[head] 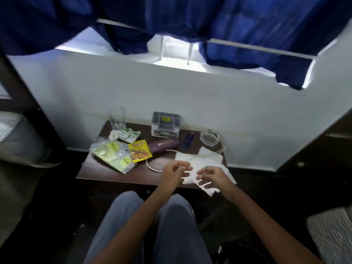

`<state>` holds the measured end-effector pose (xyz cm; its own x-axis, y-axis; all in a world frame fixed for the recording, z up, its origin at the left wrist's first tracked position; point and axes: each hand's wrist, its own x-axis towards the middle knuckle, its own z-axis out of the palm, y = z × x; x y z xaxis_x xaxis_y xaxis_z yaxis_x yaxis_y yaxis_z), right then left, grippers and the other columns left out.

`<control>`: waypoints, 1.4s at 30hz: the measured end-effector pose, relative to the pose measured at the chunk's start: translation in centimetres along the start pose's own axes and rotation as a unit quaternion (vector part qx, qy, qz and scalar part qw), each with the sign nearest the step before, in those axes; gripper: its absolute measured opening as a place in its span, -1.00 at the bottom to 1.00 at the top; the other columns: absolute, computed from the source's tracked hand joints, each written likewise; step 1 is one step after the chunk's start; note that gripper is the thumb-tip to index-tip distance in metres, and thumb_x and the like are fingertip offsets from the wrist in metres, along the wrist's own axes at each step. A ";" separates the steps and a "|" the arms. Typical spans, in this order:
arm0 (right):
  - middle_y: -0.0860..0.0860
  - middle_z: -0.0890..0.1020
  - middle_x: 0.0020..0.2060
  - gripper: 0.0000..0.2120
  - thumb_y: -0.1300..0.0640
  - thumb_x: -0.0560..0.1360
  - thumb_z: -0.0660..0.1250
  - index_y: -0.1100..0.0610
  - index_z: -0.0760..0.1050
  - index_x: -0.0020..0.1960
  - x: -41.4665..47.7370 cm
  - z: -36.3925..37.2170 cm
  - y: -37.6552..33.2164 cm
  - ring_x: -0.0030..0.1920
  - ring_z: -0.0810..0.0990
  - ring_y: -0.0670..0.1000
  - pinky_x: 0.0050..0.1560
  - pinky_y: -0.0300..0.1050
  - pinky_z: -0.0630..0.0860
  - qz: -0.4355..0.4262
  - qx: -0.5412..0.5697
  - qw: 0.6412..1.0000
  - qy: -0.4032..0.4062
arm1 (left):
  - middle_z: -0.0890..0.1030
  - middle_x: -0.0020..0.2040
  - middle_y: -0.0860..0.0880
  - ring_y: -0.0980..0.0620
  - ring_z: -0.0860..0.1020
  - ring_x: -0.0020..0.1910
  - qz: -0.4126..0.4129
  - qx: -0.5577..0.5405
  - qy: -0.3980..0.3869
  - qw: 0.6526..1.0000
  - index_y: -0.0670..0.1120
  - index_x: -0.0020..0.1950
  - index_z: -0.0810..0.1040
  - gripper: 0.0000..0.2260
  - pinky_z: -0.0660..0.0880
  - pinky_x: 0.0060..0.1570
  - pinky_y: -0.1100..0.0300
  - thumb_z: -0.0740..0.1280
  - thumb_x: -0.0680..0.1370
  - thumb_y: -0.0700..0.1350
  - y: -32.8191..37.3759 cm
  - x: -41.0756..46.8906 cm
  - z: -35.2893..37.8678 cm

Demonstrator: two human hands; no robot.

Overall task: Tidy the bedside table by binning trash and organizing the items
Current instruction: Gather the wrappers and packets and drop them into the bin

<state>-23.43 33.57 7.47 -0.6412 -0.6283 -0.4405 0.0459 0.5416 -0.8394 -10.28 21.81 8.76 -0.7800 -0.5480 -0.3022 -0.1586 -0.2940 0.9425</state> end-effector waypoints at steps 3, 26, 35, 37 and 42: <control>0.05 0.63 -0.27 -0.87 0.37 0.46 0.28 0.17 0.53 -0.13 3.3 3.7 -4.1 -0.38 0.57 -0.07 -0.36 -0.29 0.45 -0.029 -0.034 0.998 -0.041 | 0.64 -0.10 -0.10 0.07 0.59 -0.25 0.017 -0.008 0.069 0.997 -0.09 -0.11 0.53 -0.73 0.48 -0.32 0.39 0.11 0.56 -0.35 0.7 1.4 -4.9; 0.00 0.01 0.54 -0.21 0.46 0.41 0.07 -0.20 0.16 0.46 22.4 22.5 -12.5 0.48 0.10 0.24 0.19 0.12 0.45 -0.241 -0.521 0.817 -0.042 | 0.69 -0.13 -0.03 0.07 0.62 -0.19 -0.052 -0.048 0.279 0.958 -0.12 -0.09 0.59 -0.74 0.46 -0.23 0.29 0.14 0.54 -0.36 -3.5 6.0 -20.5; 0.10 0.64 0.02 -0.66 0.40 0.42 0.10 0.18 0.55 0.05 24.1 22.5 -11.3 0.00 0.61 0.12 -0.04 0.02 0.56 -0.253 -0.434 0.864 0.025 | 0.69 -0.12 -0.04 0.07 0.63 -0.18 -0.074 -0.068 0.279 0.955 -0.13 -0.05 0.59 -0.74 0.46 -0.23 0.29 0.13 0.57 -0.35 -4.5 5.8 -20.0; 0.10 0.65 0.06 -0.68 0.37 0.44 0.19 0.17 0.58 0.10 23.4 21.7 -11.8 0.04 0.61 0.09 0.03 -0.01 0.56 -0.230 -0.363 0.902 0.033 | 0.69 -0.12 -0.05 0.07 0.63 -0.19 -0.071 -0.064 0.278 0.956 -0.13 -0.06 0.59 -0.74 0.46 -0.24 0.30 0.13 0.57 -0.35 -4.1 5.4 -19.8; 0.00 0.65 -0.02 -0.75 0.35 0.40 0.40 0.17 0.62 0.06 18.9 17.7 -13.2 -0.10 0.60 -0.08 -0.18 -0.51 0.43 -0.247 -0.201 0.947 0.052 | 0.67 -0.15 -0.11 0.01 0.61 -0.21 -0.041 -0.072 0.270 0.959 -0.18 -0.11 0.59 -0.77 0.49 -0.32 0.34 0.15 0.56 -0.37 -1.6 4.7 -18.8</control>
<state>-22.56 4.61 4.60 -0.5816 -0.8131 0.0254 -0.5609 0.3782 -0.7365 -2.32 4.95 3.17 -0.3356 -0.8327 -0.4404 -0.0907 -0.4367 0.8950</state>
